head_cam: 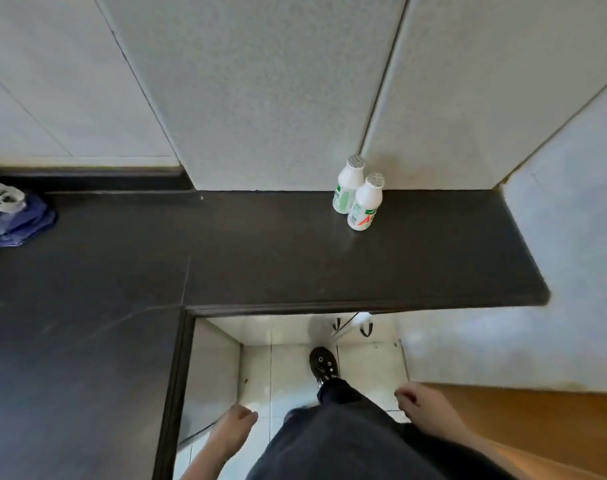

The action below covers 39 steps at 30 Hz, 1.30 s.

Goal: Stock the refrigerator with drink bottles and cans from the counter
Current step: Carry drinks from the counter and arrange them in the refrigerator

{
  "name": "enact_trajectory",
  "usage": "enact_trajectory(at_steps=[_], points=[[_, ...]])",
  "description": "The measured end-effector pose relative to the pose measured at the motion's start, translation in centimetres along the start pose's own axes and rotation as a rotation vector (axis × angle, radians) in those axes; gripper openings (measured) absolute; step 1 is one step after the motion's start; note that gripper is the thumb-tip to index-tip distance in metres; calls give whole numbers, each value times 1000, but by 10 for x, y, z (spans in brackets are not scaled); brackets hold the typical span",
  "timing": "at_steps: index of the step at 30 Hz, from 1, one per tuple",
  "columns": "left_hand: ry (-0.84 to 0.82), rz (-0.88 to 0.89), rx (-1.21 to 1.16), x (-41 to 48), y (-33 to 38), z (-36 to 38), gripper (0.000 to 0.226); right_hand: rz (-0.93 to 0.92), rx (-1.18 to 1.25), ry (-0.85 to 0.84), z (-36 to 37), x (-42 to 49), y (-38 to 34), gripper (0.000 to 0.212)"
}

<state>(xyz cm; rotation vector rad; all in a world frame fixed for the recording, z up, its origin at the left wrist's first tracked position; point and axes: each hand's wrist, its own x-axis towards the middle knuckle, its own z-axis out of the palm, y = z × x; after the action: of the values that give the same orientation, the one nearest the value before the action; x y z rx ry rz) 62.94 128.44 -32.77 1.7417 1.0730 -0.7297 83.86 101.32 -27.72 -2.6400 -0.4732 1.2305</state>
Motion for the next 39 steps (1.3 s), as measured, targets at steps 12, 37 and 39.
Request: enact_trajectory(at_steps=[12, 37, 39], points=[[366, 458, -300, 9, 225, -114, 14, -495, 364, 684, -177, 91, -131, 32], [672, 803, -88, 47, 330, -139, 29, -669, 294, 694, -210, 156, -163, 36], [699, 770, -162, 33, 305, -136, 29, -669, 357, 668, -203, 150, -171, 33]])
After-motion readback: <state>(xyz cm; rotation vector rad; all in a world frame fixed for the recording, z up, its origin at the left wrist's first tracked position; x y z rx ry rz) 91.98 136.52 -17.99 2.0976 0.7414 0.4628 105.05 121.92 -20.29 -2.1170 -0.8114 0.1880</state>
